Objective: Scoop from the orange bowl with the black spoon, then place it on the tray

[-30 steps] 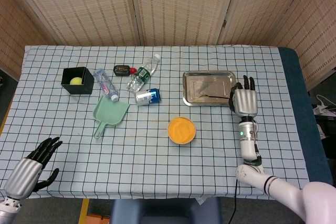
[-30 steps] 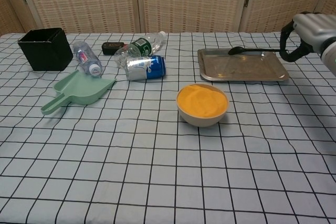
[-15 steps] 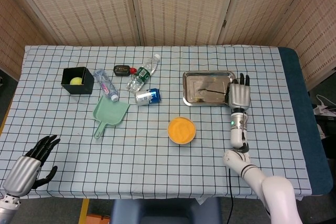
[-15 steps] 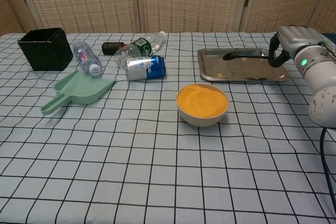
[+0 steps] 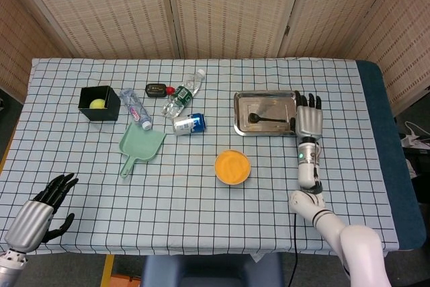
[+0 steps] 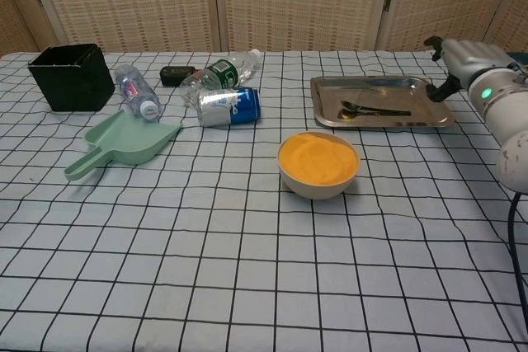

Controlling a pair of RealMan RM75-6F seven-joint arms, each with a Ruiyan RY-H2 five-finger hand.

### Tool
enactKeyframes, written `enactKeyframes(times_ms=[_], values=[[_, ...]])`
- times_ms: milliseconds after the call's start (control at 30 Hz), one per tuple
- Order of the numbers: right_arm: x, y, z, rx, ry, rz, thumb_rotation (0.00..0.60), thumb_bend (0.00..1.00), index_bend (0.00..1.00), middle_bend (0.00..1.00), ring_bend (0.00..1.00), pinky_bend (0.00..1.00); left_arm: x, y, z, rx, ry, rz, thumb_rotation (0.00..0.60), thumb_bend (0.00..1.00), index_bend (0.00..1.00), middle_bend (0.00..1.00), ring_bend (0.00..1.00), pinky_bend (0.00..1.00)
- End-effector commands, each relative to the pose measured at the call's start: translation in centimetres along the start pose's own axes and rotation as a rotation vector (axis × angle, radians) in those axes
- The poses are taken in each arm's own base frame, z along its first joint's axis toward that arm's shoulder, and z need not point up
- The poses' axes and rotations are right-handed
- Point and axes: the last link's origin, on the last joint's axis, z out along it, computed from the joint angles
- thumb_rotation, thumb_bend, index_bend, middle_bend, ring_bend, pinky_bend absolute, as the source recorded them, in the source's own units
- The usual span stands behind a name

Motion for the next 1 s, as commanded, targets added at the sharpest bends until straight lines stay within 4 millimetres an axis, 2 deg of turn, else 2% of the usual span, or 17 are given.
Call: enactKeyframes(times_ms=[33,167,267,433,500,600,700,833,1000], values=[[1.0,0.9,-0.6,0.019,0.042,0.055,0.600,0.35,0.00,0.10,0.00,0.01,0.1,0.0,-0.1,0.001,0.005,0.001,0.600,0.44,0.00,0.01,0.02,0.32],[2.4,2.1,-3.4,0.101,0.101,0.101,0.600,0.32,0.00,0.04,0.00,0.00,0.3,-0.1,-0.1,0.006,0.014,0.001,0.600,0.44,0.00,0.01,0.02,0.32],[3.6,3.1,-7.5,0.200,0.112,0.123,0.600,0.30,0.00,0.02,0.00,0.00,0.2,-0.2,-0.1,0.010,0.012,0.003,0.600,0.44,0.00,0.01,0.02,0.31],[6.3,4.9,-16.3,0.337,0.090,0.125,0.600,0.29,0.00,0.01,0.00,0.00,0.1,-0.1,0.0,0.011,0.013,0.014,0.600,0.44,0.00,0.02,0.02,0.29],[7.0,5.9,-19.3,0.357,0.078,0.100,0.600,0.29,0.00,0.00,0.00,0.00,0.1,-0.1,-0.1,0.013,0.020,0.023,0.600,0.44,0.00,0.02,0.02,0.28],[7.6,7.5,-22.8,0.351,0.037,0.054,0.600,0.29,0.00,0.00,0.00,0.00,0.4,0.0,-0.1,0.010,0.045,0.040,0.600,0.44,0.00,0.02,0.02,0.23],[7.6,9.0,-25.3,0.335,0.007,0.004,0.600,0.29,0.00,0.00,0.00,0.00,0.3,0.0,-0.2,0.014,0.058,0.065,0.600,0.44,0.00,0.04,0.02,0.19],[7.3,11.4,-28.3,0.271,0.050,-0.024,0.600,0.29,0.00,0.00,0.00,0.00,-0.2,-0.4,-0.3,0.065,0.004,0.085,0.600,0.44,0.00,0.02,0.00,0.18],[7.1,13.3,-30.1,0.227,0.117,-0.001,0.600,0.29,0.00,0.00,0.00,0.00,-0.3,-0.1,-0.1,0.076,0.004,0.115,0.600,0.44,0.00,0.00,0.00,0.16]])
